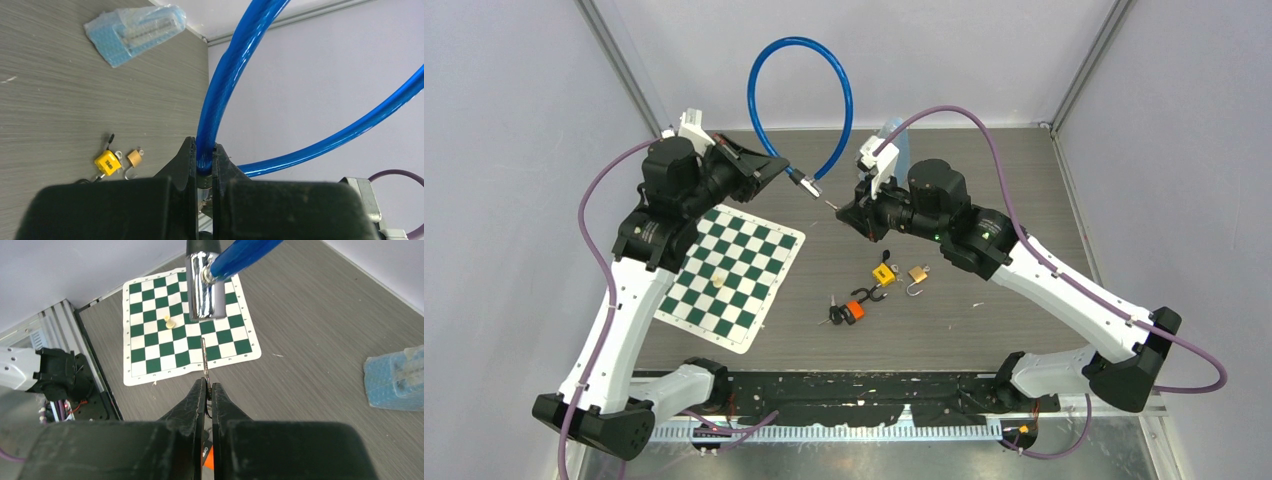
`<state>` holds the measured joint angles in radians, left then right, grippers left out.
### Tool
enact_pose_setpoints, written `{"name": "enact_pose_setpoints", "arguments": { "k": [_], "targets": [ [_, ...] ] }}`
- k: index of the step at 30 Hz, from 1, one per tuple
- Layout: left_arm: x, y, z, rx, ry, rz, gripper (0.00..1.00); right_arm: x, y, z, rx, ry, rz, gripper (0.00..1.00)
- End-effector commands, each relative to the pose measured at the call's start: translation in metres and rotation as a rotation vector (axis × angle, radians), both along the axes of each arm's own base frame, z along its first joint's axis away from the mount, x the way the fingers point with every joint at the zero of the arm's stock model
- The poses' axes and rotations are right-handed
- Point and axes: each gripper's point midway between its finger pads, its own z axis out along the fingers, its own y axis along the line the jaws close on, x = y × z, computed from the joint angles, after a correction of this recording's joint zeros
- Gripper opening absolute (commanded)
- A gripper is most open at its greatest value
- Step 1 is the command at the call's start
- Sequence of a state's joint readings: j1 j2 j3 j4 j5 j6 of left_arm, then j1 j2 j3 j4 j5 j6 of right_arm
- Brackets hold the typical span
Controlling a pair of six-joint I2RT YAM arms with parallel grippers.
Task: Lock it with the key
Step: Lock the lock, then place the lock at the center of the board.
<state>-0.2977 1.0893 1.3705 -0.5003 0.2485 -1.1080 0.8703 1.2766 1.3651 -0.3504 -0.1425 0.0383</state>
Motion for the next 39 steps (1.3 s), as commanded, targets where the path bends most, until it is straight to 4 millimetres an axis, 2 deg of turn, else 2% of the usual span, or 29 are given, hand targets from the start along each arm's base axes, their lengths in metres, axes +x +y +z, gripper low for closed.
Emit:
{"name": "enact_pose_setpoints", "arguments": {
  "k": [1, 6, 9, 10, 14, 15, 19, 22, 25, 29, 33, 39],
  "targets": [
    [0.002, 0.01, 0.039, 0.006, -0.142, 0.033, 0.0, -0.008, -0.006, 0.017, 0.034, -0.029, 0.044, 0.05],
    [0.003, 0.016, 0.032, 0.045, -0.145, 0.052, 0.0, -0.002, -0.021, 0.022, 0.073, -0.008, -0.009, 0.05],
    [0.005, 0.019, 0.011, 0.106, -0.107, 0.054, 0.0, 0.002, -0.036, 0.03, 0.113, -0.005, -0.057, 0.05],
    [0.006, 0.019, 0.0, 0.121, -0.088, 0.049, 0.0, 0.003, -0.038, 0.034, 0.134, -0.001, -0.071, 0.05],
    [0.014, 0.011, -0.065, 0.175, 0.042, 0.023, 0.0, 0.008, -0.053, 0.049, 0.214, 0.005, -0.148, 0.05],
    [0.017, 0.008, -0.075, 0.189, 0.059, 0.02, 0.0, 0.008, -0.056, 0.052, 0.232, 0.005, -0.163, 0.05],
    [0.03, -0.007, -0.138, 0.296, 0.179, -0.002, 0.0, 0.015, -0.054, 0.054, 0.302, 0.054, -0.21, 0.05],
    [0.042, -0.016, -0.176, 0.37, 0.264, -0.025, 0.0, 0.027, -0.046, 0.04, 0.314, 0.103, -0.24, 0.05],
    [0.058, -0.016, -0.204, 0.427, 0.321, -0.012, 0.0, 0.036, -0.039, 0.031, 0.336, 0.143, -0.258, 0.05],
    [0.076, -0.008, -0.221, 0.526, 0.362, 0.025, 0.0, 0.052, -0.03, 0.005, 0.315, 0.215, -0.301, 0.05],
    [0.08, -0.005, -0.253, 0.592, 0.448, 0.013, 0.0, 0.071, -0.017, -0.034, 0.268, 0.295, -0.343, 0.05],
    [0.085, -0.005, -0.284, 0.629, 0.523, -0.004, 0.0, 0.099, 0.003, -0.08, 0.212, 0.391, -0.392, 0.05]
  ]
}}
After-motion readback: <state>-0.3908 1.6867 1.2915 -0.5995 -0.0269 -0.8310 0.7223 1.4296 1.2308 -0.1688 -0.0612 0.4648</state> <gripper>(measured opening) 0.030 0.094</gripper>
